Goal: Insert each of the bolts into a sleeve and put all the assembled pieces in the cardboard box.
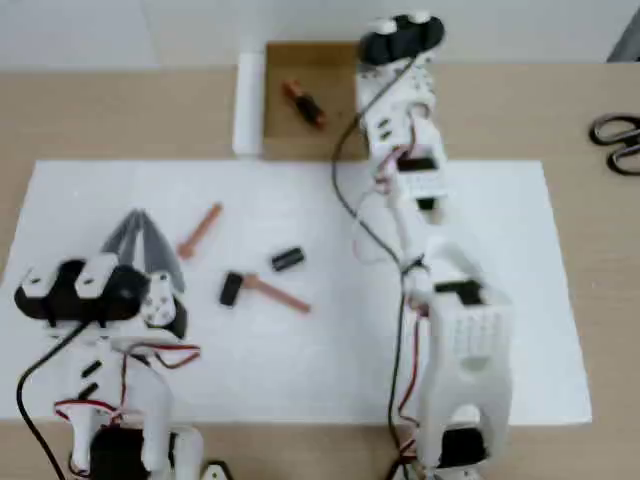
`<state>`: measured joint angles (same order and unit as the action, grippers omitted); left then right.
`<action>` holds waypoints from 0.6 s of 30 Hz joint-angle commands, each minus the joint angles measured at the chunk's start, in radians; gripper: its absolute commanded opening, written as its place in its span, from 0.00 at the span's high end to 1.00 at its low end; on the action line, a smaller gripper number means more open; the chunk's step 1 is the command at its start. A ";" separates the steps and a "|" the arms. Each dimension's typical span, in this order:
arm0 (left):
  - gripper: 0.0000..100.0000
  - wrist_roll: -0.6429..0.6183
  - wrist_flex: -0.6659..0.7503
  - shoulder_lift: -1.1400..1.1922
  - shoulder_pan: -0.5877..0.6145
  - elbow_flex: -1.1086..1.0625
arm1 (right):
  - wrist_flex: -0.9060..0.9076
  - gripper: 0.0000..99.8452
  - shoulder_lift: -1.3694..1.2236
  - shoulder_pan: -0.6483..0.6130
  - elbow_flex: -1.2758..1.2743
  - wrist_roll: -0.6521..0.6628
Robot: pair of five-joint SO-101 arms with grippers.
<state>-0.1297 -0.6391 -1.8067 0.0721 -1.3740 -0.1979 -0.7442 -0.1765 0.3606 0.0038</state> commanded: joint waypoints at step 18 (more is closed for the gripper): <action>0.99 -0.003 -0.003 -0.012 0.003 0.002 | 0.354 0.99 -0.647 -0.076 0.950 -0.046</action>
<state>-0.1297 -0.6391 -1.8067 0.0721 -1.3740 0.1289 -1.3963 -0.2455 1.1968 -0.0361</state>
